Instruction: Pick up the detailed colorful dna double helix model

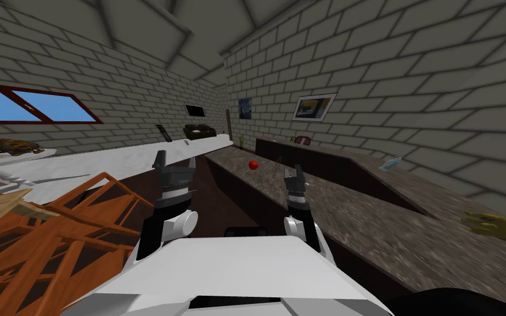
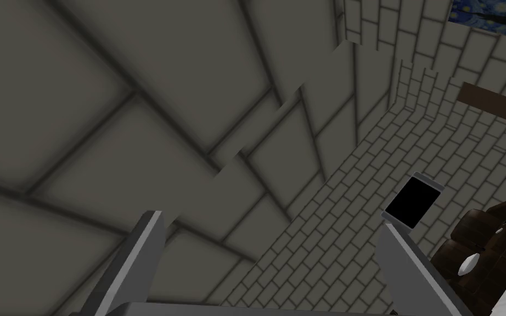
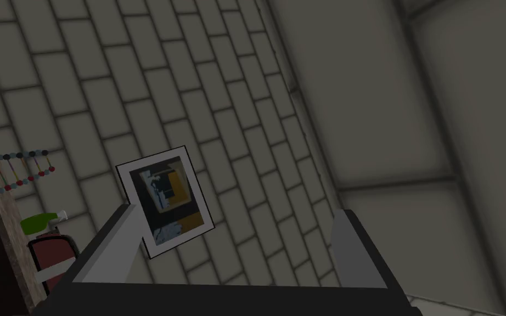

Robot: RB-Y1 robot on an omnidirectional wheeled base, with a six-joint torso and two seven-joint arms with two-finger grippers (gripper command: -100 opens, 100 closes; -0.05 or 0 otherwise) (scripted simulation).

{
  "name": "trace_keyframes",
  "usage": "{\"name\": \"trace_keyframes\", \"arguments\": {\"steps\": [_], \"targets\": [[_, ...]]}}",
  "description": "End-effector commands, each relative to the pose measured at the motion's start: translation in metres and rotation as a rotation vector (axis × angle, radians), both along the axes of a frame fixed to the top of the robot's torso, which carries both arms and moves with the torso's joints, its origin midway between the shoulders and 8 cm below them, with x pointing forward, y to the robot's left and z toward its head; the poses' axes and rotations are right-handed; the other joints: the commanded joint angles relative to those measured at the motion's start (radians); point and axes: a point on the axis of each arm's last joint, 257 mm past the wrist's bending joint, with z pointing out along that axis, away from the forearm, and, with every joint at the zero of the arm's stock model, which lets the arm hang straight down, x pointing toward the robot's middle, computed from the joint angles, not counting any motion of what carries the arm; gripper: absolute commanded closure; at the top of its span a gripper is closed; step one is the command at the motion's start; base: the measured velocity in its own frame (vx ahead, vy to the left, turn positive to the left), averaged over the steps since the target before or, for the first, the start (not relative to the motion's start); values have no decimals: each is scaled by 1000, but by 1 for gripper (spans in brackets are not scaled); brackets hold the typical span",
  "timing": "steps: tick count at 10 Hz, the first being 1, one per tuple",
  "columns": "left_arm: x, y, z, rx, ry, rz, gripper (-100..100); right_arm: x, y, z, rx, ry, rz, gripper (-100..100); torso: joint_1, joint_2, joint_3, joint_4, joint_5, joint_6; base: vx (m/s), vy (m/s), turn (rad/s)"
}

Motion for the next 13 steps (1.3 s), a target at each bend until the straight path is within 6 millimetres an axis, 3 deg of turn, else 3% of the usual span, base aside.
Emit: {"name": "trace_keyframes", "arguments": {"steps": [1, 13], "targets": [[0, 0, 0, 0, 0, 0, 0, 3, 0, -4, -4, 19, 20, -100, 0, 0, 0, 0, 0, 0, -1, 11, -38], [0, 0, 0, 0, 0, 0, 0, 52, -33, -73, 230, 296, 152, -100, 4, 1, 0, 0, 1, 0, -11, 53, -109]]}}
